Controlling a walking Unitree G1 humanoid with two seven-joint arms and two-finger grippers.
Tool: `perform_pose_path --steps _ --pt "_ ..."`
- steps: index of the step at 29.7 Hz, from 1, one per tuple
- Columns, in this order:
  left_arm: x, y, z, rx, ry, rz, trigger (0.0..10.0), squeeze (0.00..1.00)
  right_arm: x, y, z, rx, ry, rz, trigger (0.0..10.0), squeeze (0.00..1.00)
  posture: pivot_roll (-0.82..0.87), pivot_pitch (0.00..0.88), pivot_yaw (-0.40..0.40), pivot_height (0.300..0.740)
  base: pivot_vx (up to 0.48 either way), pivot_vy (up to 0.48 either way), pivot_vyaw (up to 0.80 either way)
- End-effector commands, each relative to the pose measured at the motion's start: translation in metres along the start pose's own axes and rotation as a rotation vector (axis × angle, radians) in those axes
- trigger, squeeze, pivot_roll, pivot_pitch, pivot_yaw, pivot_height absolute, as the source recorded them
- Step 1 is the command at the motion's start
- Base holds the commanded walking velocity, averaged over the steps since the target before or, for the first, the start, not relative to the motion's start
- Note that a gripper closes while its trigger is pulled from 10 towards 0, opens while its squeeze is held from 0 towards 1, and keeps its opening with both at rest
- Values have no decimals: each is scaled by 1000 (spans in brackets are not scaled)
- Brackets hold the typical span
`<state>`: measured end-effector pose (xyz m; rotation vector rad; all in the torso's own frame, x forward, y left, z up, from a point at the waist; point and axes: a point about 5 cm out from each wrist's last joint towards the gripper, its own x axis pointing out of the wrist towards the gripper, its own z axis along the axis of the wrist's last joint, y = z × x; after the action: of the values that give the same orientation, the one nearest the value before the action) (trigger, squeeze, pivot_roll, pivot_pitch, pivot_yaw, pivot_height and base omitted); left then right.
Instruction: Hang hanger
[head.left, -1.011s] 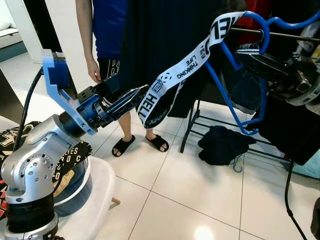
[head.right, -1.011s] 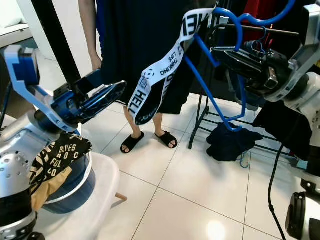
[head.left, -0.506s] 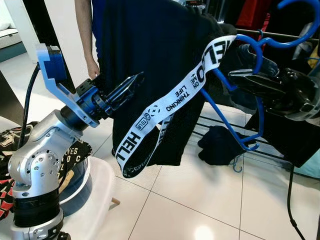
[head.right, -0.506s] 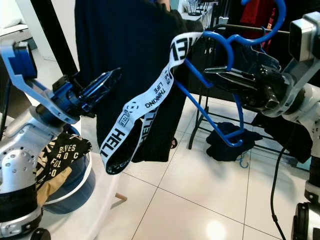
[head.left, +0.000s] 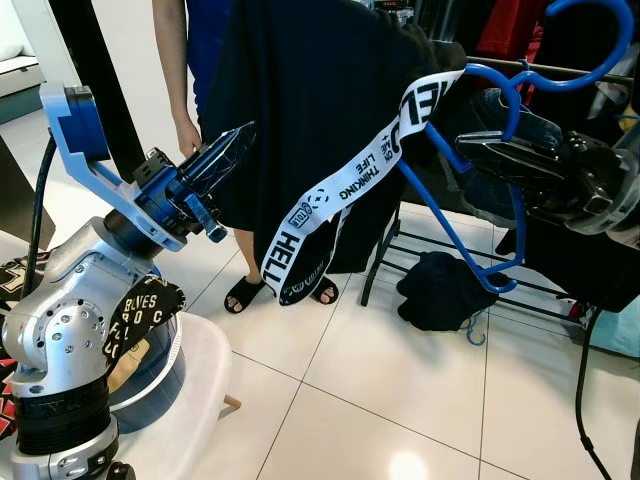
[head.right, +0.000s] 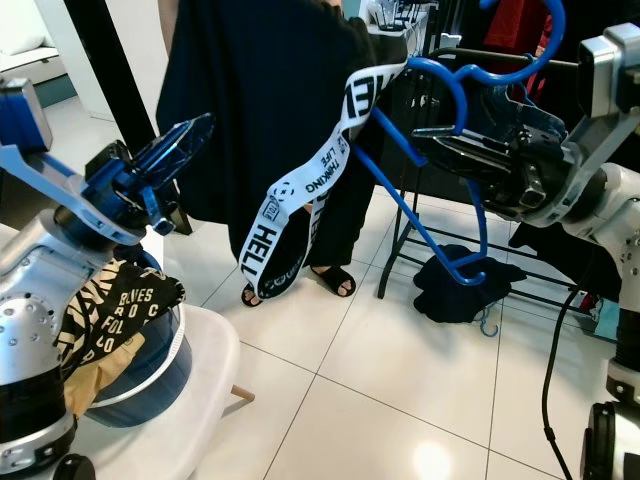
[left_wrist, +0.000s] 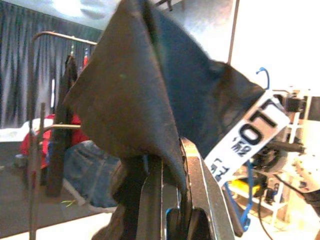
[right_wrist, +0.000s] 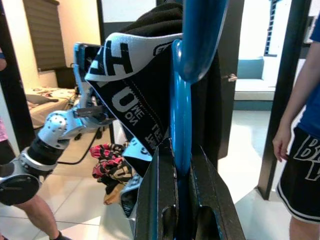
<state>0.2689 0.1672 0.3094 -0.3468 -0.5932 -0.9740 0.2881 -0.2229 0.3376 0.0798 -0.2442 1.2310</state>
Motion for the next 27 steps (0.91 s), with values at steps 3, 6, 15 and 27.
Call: perform_pose_path --steps 3,6,15,27 --pt "4 -9 2 -15 -12 -51 1412 0 6 -4 -2 -9 15 -20 10000 0 -97 0 7 740 0 0 0" --pt "4 -11 4 -29 -22 -67 1098 0 5 -10 -4 -5 20 -76 10000 0 -94 0 5 740 0 0 0" --pt "-6 -18 11 -95 -24 -161 2078 0 -2 -29 -8 24 15 -219 10000 0 -92 0 3 740 0 0 0" --pt "-47 -26 -25 -200 200 -183 2157 0 -1 -31 -14 60 58 -209 10000 0 -95 0 -3 740 0 0 0"
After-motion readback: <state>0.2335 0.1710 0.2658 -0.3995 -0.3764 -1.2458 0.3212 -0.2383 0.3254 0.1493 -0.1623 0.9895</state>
